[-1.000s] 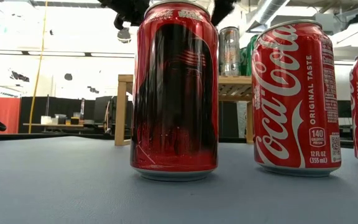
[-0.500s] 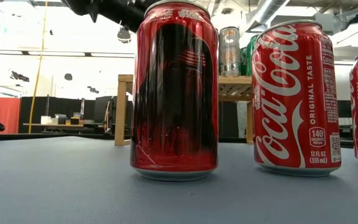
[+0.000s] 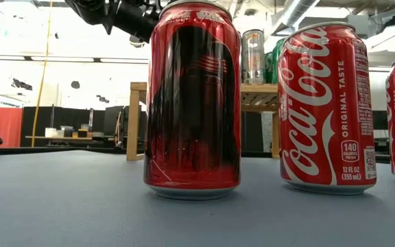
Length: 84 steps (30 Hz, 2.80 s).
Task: Place canned beverage on shelf
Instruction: Adjust the soda cans on the shelf
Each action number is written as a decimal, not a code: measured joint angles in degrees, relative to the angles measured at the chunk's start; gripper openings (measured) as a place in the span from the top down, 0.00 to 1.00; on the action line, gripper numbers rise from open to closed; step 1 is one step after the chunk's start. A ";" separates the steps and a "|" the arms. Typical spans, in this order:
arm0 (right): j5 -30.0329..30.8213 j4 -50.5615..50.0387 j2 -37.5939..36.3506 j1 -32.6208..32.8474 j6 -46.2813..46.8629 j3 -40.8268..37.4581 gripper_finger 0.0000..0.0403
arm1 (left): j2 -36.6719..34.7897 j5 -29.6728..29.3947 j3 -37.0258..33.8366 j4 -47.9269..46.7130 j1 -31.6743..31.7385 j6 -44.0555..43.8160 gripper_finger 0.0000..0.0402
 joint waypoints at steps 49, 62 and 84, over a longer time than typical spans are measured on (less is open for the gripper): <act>-14.88 -1.32 -26.64 -16.47 7.98 -22.84 1.00 | -4.94 8.46 0.01 -6.24 1.78 -5.88 1.00; -15.27 17.06 -36.26 -15.49 18.23 -55.85 1.00 | -4.89 8.00 0.02 -8.12 1.78 -7.40 1.00; -19.03 26.87 -31.86 -21.84 12.90 -61.83 1.00 | -4.85 6.63 0.02 -9.08 1.78 -7.34 1.00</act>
